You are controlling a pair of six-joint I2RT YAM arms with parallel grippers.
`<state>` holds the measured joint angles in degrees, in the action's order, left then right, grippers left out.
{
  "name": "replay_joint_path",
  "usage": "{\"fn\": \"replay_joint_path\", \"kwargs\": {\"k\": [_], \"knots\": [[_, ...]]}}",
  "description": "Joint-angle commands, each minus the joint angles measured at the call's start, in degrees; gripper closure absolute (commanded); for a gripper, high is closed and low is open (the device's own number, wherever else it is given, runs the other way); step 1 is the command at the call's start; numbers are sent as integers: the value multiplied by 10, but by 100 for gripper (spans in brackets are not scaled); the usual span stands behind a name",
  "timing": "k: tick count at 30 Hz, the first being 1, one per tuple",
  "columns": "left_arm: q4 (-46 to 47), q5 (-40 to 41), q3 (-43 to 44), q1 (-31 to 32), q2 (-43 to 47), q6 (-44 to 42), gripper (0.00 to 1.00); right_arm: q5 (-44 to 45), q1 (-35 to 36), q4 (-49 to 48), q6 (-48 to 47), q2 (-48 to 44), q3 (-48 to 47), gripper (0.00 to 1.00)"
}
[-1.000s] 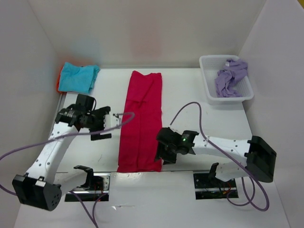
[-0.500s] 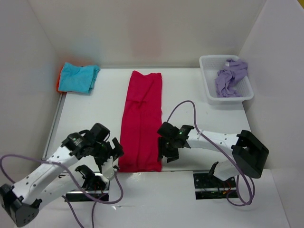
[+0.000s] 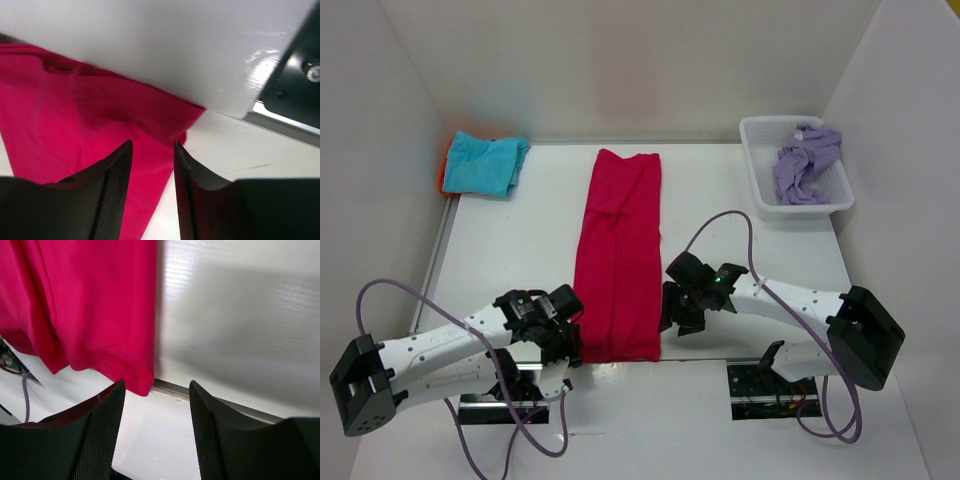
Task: Fold and stack the t-shirts
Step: Grab the bottom of the folded rectangular tshirt with both arms
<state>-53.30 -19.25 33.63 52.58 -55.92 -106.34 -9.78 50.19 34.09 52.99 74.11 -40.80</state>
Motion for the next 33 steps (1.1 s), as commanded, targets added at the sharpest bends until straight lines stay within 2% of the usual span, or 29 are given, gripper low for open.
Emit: {"fn": "replay_joint_path", "kwargs": {"k": [1,2,5,10,16,19,23,25,26,28,31,33], "knots": [[9,50,-39,5,41,-64,54,-6,-4,-25,2,-8,16,40],[9,63,-48,5,55,-75,54,-6,-4,-25,2,0,16,40],[14,110,-66,18,67,-94,45,-18,-4,-31,2,7,16,40],[28,86,-71,32,67,-99,43,-11,-4,-31,-10,38,4,40],[27,51,-35,38,-37,-110,36,-11,-4,-31,-16,39,4,40],[15,17,-4,38,-82,-110,36,-28,-4,-26,-23,39,4,40],[7,17,1,38,-109,-105,42,-39,-4,-26,-28,46,4,40],[7,18,1,38,-114,-105,51,-45,-4,-26,-33,51,4,40],[7,18,6,38,-114,-105,57,-50,-4,-31,-33,57,4,40],[7,18,7,38,-128,-105,78,-65,-4,-37,-44,66,9,40],[7,12,18,38,-149,-96,80,-104,-4,-50,-52,93,14,40],[7,7,23,38,-156,-87,86,-112,2,-59,-52,118,14,39]]}}
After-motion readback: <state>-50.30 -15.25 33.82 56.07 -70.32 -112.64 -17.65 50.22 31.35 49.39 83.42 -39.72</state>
